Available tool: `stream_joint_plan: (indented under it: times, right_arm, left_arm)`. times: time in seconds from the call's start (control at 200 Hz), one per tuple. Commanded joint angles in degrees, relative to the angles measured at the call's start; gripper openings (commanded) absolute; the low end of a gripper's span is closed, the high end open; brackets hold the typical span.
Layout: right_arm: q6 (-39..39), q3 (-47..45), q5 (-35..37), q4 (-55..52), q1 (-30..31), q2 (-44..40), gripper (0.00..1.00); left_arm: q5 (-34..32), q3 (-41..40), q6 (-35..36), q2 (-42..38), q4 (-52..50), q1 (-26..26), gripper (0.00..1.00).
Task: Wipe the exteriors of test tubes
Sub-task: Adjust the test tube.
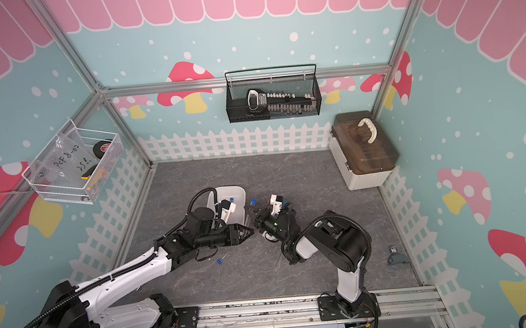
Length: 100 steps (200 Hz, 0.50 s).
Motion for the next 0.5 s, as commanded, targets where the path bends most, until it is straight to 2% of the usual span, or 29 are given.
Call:
stream_joint_plan:
  times: [0.0, 0.08, 0.215, 0.495]
  right_arm:
    - [-0.8, 0.9, -3.3, 1.9, -0.7, -1.9, 0.18]
    - [-1.3, 0.9, -4.3, 1.7, -1.1, -2.5, 0.18]
    - [-2.2, 1.1, -6.3, 1.1, -1.7, -3.2, 0.18]
    - [-4.0, 1.8, -8.5, -1.2, -1.8, -4.7, 0.2]
  left_arm:
    - [5.6, -0.1, 0.5, 0.7, 3.3, 0.2, 0.38]
    - [4.7, -0.4, 0.6, 0.3, 2.9, 0.2, 0.3]
    - [3.2, -0.9, 0.7, -0.7, 2.2, 0.1, 0.29]
    - [-0.8, -1.6, -0.1, -0.8, 2.1, 0.2, 0.1]
